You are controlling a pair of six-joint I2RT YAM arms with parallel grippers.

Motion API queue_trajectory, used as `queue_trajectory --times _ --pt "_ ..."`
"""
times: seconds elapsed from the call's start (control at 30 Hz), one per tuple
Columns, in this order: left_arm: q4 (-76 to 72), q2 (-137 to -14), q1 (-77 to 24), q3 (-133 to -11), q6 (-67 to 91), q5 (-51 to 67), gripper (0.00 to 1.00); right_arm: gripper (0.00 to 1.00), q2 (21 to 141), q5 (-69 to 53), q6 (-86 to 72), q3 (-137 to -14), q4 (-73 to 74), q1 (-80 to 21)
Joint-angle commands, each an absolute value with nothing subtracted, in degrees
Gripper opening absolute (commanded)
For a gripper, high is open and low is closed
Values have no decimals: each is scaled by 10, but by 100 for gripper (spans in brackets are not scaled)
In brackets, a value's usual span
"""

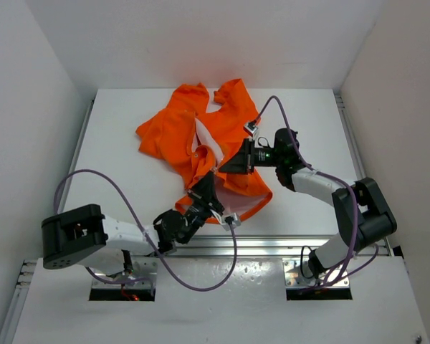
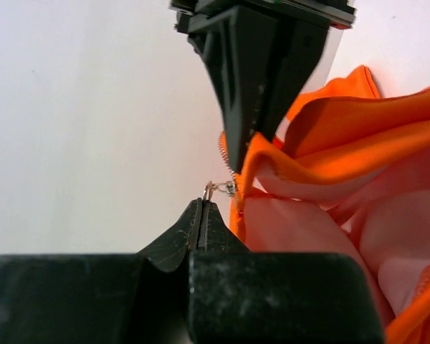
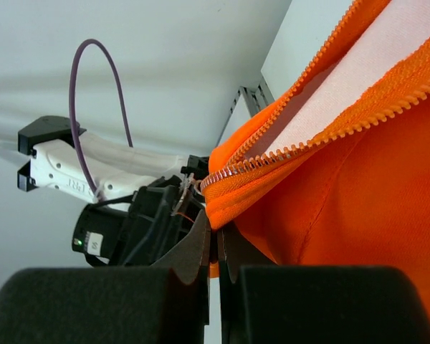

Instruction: Zip up the jacket

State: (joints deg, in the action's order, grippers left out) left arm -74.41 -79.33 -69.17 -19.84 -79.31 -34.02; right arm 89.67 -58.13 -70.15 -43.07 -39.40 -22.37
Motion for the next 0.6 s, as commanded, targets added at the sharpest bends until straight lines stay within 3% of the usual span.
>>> queue_trajectory --times 0.0,0.17,0.33,0.43,0.57 --pt "-988 -750 -696 -211 -757 -349 0 0 896 -615 -661 -439 -406 -229" --pt "-878 -694 -696 -221 -674 -377 0 0 895 -627 -630 -441 -398 -229" --pt "-666 -633 -696 -264 -537 -396 0 0 895 -644 -598 -451 -385 -229" --pt "-434 -560 -672 -314 -435 -322 0 0 896 -656 -581 -459 -382 -229" --pt "-326 -522 -666 -334 -332 -260 0 0 897 -673 -569 -466 -381 -228"
